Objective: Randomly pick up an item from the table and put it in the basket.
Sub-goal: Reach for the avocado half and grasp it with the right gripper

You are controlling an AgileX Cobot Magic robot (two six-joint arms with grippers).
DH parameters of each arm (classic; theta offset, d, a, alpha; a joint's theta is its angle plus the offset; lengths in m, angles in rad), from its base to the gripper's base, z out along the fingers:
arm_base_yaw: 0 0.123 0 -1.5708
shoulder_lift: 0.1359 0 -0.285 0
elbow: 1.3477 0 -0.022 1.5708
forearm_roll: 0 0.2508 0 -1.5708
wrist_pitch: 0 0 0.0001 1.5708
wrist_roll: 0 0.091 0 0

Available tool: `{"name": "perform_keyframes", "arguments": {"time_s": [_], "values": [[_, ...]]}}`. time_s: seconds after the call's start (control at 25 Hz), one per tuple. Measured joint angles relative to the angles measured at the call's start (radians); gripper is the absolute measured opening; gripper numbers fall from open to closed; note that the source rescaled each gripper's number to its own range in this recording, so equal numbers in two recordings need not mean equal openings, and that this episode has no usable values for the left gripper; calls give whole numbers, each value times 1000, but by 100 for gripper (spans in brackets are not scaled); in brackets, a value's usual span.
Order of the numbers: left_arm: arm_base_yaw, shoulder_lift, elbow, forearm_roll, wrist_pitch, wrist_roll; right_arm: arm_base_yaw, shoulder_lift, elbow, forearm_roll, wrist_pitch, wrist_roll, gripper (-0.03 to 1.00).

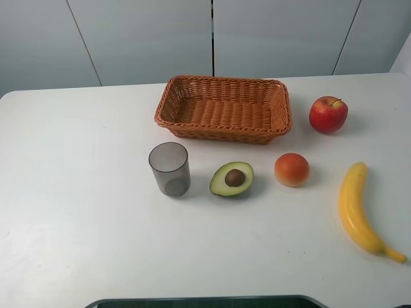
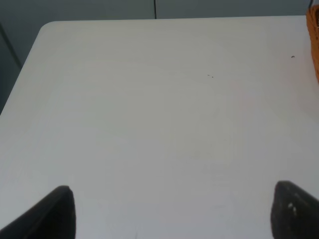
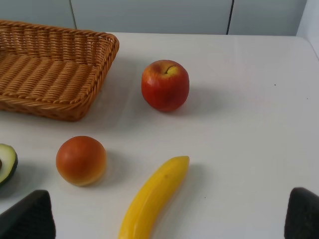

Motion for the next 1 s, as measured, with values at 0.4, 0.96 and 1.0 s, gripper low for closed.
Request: {"name": "perform_keyframes", "arguments": {"time_s": [0.4,0.96,1.0], "values": [[0,0,0,0,0,0,0,0,0,34,12,0,100],[0,0,0,0,0,0,0,332,-286,57,89,2,100],[0,0,0,0,0,0,0,348,-300,57,89,2,100]]}}
